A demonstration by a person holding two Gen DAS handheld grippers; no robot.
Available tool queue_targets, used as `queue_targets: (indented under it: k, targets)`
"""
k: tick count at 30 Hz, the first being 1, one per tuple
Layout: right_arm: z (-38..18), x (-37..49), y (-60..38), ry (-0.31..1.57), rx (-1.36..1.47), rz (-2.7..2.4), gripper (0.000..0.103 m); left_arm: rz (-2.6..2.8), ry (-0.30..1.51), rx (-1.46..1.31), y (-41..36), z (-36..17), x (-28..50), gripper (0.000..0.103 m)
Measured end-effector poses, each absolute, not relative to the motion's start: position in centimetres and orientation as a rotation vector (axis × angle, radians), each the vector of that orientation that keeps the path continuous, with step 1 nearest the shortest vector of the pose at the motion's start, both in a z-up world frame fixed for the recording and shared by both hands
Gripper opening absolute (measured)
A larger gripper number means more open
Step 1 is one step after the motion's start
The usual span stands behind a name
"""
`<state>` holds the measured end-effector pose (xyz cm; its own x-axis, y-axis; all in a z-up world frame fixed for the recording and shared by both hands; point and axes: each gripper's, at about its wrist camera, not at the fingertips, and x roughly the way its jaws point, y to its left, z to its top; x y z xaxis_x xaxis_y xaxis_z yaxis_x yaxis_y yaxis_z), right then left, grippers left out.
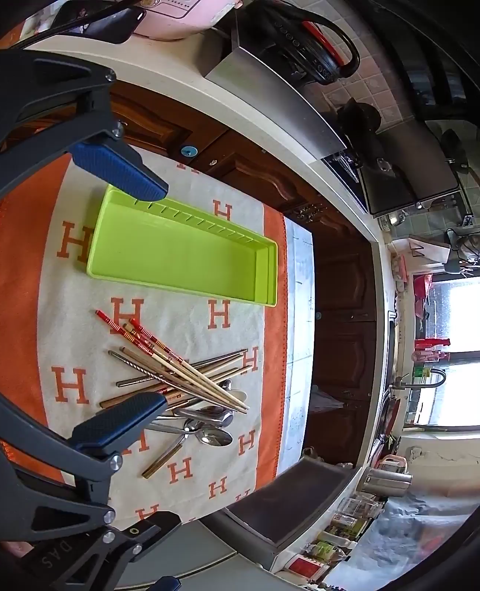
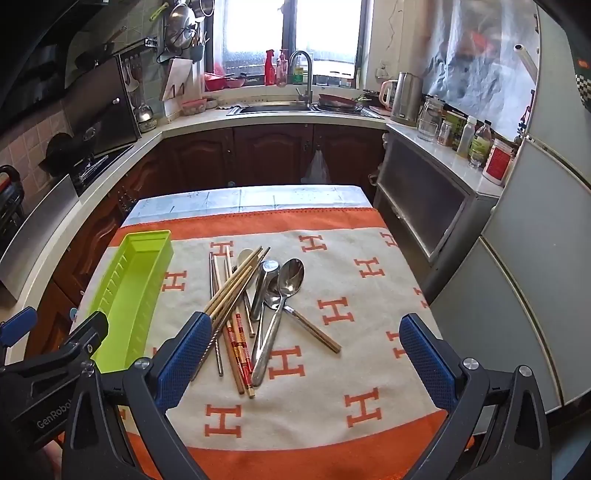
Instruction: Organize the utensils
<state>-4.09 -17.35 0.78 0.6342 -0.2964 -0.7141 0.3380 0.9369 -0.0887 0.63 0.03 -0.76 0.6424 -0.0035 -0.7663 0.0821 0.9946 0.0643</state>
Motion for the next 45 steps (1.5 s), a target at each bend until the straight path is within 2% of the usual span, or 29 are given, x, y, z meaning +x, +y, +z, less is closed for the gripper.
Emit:
queue_targets:
  k: [45]
  targets:
    - [2.4, -5.9, -17.9, 0.771, 0.1, -0.361, 0.102, -0.094, 0.888, 0.067, -0.5, -1.5, 0.4, 0.102]
